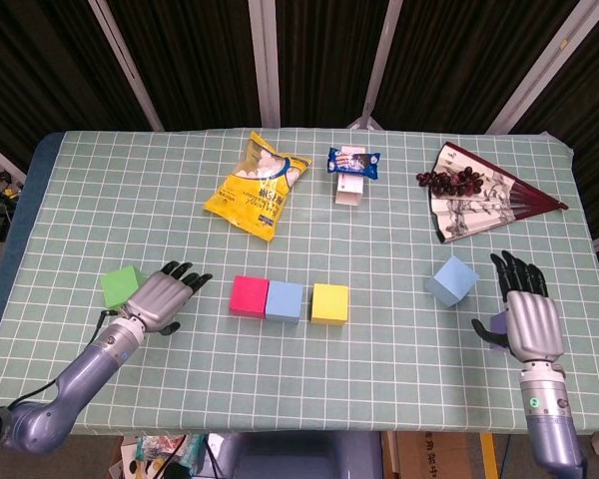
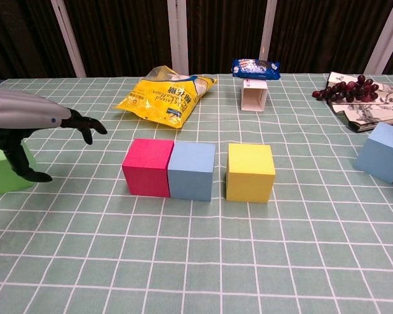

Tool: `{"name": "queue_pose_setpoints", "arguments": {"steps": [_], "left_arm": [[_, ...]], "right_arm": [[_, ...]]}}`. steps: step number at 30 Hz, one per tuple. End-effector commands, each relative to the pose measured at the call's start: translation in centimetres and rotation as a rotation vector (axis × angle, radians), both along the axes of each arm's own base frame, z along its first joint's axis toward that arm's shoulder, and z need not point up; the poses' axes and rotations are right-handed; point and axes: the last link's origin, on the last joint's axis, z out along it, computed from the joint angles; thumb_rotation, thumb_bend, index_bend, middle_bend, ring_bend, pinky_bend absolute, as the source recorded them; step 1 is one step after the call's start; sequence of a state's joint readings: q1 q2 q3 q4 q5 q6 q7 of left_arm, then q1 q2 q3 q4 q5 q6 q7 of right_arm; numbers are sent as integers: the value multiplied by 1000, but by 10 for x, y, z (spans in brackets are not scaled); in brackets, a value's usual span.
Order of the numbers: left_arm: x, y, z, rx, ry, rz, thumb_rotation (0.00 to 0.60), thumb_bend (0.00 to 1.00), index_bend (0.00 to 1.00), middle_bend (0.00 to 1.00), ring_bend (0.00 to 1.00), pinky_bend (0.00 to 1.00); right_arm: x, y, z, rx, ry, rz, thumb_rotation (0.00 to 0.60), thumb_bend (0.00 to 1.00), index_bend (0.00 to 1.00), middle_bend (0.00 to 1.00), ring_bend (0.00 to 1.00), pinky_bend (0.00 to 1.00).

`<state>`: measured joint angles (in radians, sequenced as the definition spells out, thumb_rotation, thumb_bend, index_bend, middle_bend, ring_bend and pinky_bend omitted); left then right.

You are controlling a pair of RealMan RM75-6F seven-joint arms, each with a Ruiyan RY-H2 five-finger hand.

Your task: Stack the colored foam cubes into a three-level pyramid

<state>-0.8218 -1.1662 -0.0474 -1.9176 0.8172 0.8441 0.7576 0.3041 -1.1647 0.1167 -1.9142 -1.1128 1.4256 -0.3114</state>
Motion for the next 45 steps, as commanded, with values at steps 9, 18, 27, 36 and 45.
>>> {"name": "queue_pose_setpoints", "arguments": {"steps": [9,18,27,36,45], "left_arm": [[13,-2,-29,-73,58,-25,600,365,42,167,91,143],[21,-1,-39,-93,89,-32,600,366,63,197,102,155],[25,-4,-45,-115,108,-33,600,366,66,198,103,156],[31,-4,-50,-122,107,-39,600,366,67,197,103,156],[35,-4,-54,-127,105,-48,600,366,67,197,103,155]], "right_arm": [[1,1,-2,10,-14,3,600,239,0,0,0,0],[2,0,0,0,-25,5,600,239,0,0,0,0],[2,0,0,-1,-30,3,600,238,0,0,0,0],[2,0,0,-2,-34,3,600,238,0,0,0,0],[2,0,-1,-1,-36,3,600,239,0,0,0,0]]}}
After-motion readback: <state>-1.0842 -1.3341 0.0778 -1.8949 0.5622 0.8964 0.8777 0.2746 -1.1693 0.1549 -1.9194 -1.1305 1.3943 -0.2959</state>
